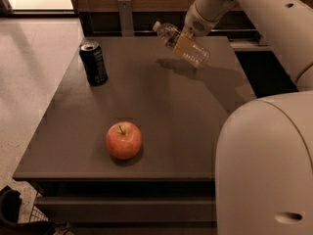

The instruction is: Knock water bottle over

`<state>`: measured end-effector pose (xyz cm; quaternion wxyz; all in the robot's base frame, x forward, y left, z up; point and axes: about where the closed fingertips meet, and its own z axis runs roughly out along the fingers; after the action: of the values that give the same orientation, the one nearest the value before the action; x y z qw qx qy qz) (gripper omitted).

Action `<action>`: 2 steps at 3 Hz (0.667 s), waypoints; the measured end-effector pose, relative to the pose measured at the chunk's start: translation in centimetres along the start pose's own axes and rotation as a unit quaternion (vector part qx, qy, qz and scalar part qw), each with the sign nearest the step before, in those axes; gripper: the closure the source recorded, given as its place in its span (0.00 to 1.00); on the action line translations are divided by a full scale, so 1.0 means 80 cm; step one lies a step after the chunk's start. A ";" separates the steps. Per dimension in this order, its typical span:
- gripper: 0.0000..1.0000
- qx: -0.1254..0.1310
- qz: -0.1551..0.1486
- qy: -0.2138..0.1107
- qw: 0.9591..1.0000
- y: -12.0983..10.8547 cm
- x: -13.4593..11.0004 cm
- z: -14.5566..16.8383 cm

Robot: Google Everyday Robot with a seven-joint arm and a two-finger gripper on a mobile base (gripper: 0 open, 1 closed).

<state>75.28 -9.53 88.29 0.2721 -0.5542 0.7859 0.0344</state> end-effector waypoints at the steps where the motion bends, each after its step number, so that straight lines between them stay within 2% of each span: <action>1: 1.00 -0.018 -0.002 0.023 1.000 0.014 0.010 0.024; 2: 1.00 -0.054 -0.008 0.067 0.996 0.040 0.023 0.069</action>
Offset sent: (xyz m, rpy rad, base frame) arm -0.0195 0.0242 -0.0864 -0.1648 0.1935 0.0435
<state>74.12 -7.89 81.93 0.1886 -0.5756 0.7948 0.0370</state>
